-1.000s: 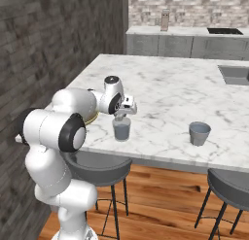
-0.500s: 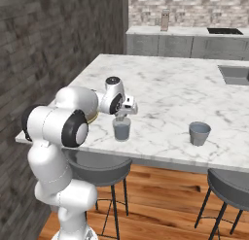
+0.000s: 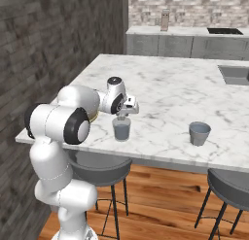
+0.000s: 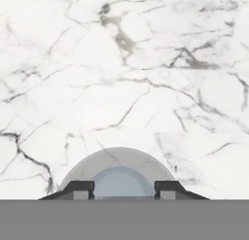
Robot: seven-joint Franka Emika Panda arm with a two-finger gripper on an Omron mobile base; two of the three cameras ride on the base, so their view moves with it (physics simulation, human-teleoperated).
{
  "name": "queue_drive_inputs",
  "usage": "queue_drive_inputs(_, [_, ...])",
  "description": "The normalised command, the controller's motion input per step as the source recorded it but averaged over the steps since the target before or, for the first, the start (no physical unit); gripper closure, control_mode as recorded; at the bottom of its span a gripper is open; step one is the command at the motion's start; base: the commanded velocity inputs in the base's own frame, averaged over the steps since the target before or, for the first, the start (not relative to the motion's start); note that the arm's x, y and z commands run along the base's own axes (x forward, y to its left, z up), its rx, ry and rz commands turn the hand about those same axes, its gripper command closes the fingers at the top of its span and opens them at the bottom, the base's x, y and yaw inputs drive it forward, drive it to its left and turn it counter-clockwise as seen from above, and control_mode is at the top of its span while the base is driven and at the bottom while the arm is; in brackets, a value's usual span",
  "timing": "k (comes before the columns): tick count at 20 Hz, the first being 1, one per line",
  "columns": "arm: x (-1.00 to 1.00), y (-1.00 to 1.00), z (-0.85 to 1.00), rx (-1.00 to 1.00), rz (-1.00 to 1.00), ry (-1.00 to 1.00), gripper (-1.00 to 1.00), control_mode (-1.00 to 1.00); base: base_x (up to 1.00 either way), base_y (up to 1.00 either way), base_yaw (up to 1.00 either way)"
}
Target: There are four ice cubes in the ice bowl. Place two ice cubes in each glass of water.
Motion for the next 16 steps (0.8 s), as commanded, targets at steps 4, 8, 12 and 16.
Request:
queue_drive_inputs(4, [0.08, -0.01, 0.00, 0.00, 0.00, -0.01, -1.00, -1.00, 0.00, 0.00, 0.00])
queue_drive_inputs(8, [0.11, 0.00, 0.00, 0.00, 0.00, -0.01, -1.00, -1.00, 0.00, 0.00, 0.00])
queue_drive_inputs(12, [-0.03, 0.00, 0.03, 0.02, 0.00, 0.00, -1.00, -1.00, 0.00, 0.00, 0.00])
queue_drive_inputs(16, [-0.58, 0.76, 0.15, 0.11, 0.06, -0.01, -1.00, -1.00, 0.00, 0.00, 0.00])
